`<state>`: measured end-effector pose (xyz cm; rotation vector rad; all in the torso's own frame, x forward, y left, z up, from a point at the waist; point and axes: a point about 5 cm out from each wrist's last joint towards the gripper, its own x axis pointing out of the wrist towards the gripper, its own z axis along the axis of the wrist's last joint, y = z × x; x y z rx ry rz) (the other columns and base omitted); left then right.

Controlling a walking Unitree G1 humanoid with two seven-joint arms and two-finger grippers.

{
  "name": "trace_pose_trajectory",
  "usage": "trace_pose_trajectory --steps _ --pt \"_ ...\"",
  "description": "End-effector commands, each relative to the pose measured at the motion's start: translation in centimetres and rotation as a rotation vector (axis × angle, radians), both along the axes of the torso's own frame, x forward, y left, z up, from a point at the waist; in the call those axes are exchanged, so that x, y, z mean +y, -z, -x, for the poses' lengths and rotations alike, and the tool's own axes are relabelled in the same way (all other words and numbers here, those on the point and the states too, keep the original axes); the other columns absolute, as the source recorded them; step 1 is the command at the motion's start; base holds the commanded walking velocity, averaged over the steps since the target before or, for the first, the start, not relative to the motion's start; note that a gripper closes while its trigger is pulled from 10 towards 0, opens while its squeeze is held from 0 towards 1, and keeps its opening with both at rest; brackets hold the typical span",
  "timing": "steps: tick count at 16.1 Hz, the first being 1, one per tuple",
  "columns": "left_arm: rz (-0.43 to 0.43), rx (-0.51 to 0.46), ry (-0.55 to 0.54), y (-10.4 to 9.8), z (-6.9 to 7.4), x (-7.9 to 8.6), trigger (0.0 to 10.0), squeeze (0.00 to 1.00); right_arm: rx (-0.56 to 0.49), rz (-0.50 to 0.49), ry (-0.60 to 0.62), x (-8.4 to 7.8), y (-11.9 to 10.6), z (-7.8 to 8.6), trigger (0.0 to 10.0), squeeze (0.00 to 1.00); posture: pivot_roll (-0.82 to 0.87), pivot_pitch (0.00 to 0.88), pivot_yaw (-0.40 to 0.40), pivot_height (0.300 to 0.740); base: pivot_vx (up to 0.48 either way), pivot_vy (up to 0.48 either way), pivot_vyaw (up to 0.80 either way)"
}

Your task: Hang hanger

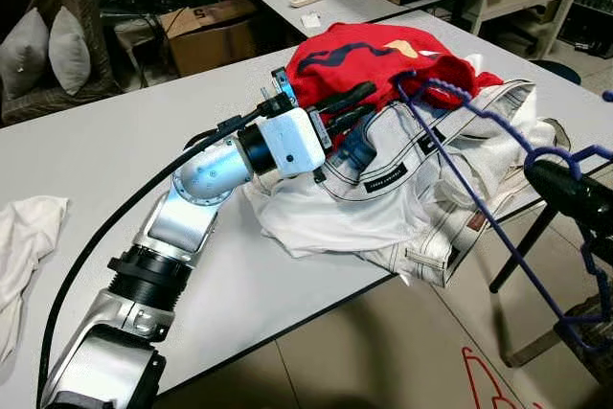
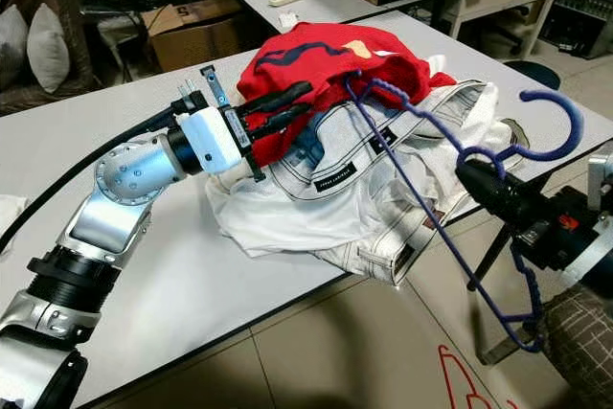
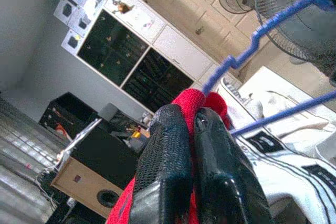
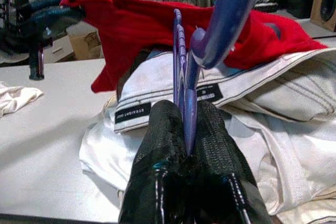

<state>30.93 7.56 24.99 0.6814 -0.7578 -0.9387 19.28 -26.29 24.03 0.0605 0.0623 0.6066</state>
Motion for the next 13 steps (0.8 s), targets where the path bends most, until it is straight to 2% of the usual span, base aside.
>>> trace_pose_trajectory --steps 1,4,6,9,11,12,13 --pt "0.019 -0.061 0.001 -1.1 0.3 0.0 0.0 0.00 0.022 -0.013 -0.026 0.3 0.3 -0.1 10.0 0.00 -0.14 0.025 0.088 0.740 0.000 0.000 0.00" --pt "0.010 -0.097 0.007 -1.4 0.6 0.1 0.0 0.00 0.018 -0.085 0.029 -0.4 0.4 -0.5 10.0 0.00 -0.13 0.023 0.085 0.740 0.000 0.000 0.00" --pt "0.015 -0.099 -0.004 -1.2 0.7 0.3 0.0 0.00 0.053 -0.168 0.107 -1.5 0.8 -0.7 10.0 0.00 -0.14 0.017 0.084 0.740 0.000 0.000 0.00" --pt "0.031 -0.123 -0.001 -1.7 0.8 0.1 0.0 0.00 0.041 -0.272 0.140 -2.0 0.7 -0.7 10.0 0.00 -0.14 0.009 0.080 0.740 0.000 0.000 0.00" --pt "0.009 -0.129 0.006 -1.5 0.9 0.0 0.0 0.00 0.033 -0.328 0.154 -2.2 0.4 -0.9 10.0 0.00 -0.14 0.007 0.079 0.740 0.000 0.000 0.00" --pt "-0.045 -0.132 0.012 -0.4 1.1 -0.2 0.0 0.00 0.028 -0.420 0.166 -2.4 0.1 -1.0 10.0 0.00 -0.15 0.001 0.076 0.740 0.000 0.000 0.00" --pt "-0.060 -0.130 0.014 -0.1 1.1 -0.2 0.0 0.00 0.032 -0.450 0.168 -2.4 0.1 -1.0 10.0 0.00 -0.15 0.000 0.076 0.740 0.000 0.000 0.00"
